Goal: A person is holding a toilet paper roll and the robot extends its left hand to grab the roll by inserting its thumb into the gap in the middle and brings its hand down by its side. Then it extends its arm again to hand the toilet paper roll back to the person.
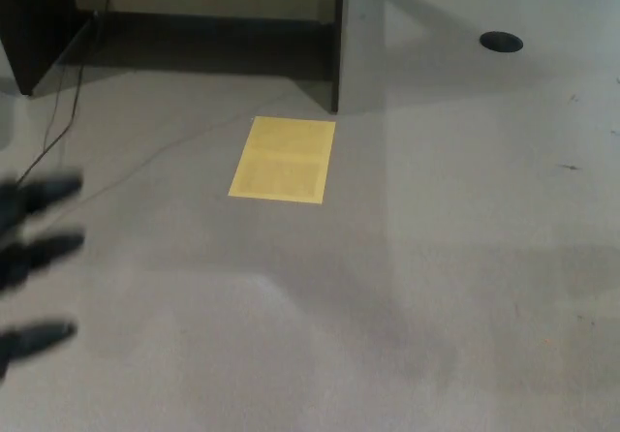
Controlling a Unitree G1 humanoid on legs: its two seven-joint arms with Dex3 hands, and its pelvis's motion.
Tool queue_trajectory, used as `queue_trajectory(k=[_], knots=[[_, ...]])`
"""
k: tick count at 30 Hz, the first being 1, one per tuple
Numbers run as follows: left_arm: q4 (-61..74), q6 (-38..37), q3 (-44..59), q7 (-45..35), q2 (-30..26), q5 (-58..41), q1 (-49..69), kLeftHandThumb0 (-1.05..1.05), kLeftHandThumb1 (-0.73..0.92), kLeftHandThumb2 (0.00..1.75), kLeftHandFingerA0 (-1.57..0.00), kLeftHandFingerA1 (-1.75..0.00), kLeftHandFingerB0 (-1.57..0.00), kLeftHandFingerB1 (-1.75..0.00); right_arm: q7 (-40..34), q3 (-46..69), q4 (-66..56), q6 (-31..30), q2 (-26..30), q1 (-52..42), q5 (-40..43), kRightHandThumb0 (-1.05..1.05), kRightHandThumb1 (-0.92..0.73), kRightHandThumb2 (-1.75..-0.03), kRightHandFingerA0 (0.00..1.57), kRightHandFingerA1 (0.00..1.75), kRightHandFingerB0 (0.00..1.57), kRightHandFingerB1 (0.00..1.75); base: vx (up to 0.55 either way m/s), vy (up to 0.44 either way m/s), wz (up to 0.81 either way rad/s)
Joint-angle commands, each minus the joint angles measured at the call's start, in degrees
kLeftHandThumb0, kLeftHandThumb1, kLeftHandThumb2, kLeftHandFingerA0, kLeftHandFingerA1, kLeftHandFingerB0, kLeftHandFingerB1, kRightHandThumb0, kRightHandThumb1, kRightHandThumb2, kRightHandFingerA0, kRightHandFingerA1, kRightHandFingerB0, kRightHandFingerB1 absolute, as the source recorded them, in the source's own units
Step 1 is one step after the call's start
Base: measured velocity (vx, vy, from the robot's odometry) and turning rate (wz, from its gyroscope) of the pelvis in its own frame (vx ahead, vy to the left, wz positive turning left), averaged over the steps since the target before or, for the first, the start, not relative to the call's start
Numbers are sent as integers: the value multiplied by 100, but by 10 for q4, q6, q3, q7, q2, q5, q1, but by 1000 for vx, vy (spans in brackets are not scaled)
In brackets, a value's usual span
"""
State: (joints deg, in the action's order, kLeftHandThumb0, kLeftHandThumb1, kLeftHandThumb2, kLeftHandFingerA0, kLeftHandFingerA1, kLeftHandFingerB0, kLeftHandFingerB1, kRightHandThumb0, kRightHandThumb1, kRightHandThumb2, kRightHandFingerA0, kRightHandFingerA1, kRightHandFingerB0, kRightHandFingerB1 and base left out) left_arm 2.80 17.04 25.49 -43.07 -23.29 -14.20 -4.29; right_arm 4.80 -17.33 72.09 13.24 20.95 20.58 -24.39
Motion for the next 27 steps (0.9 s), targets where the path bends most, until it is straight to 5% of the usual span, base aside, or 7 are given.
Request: queue_trajectory(k=[1, 7, 13, 14, 16, 19, 27], knots=[[-230, -274, -19, 149, 37, 135, 150, -28, 23, 83, -8, -50, -6, -49, 8, 2, 7, -6, 14, -3, 0, -39, -67, -60, 72, 77, 37, 33, 0, 0, 0], [-349, -323, -67, 202, 20, 174, 151, -60, 41, 67, -20, -40, -11, -34, 2, -1, 5, -5, 13, -7, -2, -39, -67, -61, 72, 77, 36, 33, 0, 0, 0], [-436, -349, -137, 315, -8, 249, 144, -29, 32, 90, -11, -50, -8, -49, 6, 1, 7, -10, 10, -6, 1, -38, -68, -60, 70, 73, 36, 32, 0, 0, 0], [-433, -353, -138, 321, -7, 249, 141, -58, 47, 70, -24, -41, -18, -36, 9, 2, 7, -11, 13, -4, 2, -39, -67, -60, 72, 76, 36, 32, 0, 0, 0], [-446, -365, -147, 338, -13, 253, 142, -51, 55, 57, -35, -37, -25, -30, 5, -2, 7, -8, 12, -8, -2, -39, -67, -60, 73, 71, 37, 33, 0, 0, 0], [-473, -371, -164, 346, -21, 255, 135, -59, 47, 73, -31, -45, -19, -38, -2, -5, 8, -5, 11, -12, -5, -40, -67, -60, 73, 77, 37, 33, 0, 0, 0], [-498, -398, -192, 344, -22, 243, 141, -45, 53, 56, -43, -38, -26, -30, 4, -1, 7, 1, 13, -30, 0, -39, -69, -60, 73, 71, 36, 32, 0, 0, 0]])
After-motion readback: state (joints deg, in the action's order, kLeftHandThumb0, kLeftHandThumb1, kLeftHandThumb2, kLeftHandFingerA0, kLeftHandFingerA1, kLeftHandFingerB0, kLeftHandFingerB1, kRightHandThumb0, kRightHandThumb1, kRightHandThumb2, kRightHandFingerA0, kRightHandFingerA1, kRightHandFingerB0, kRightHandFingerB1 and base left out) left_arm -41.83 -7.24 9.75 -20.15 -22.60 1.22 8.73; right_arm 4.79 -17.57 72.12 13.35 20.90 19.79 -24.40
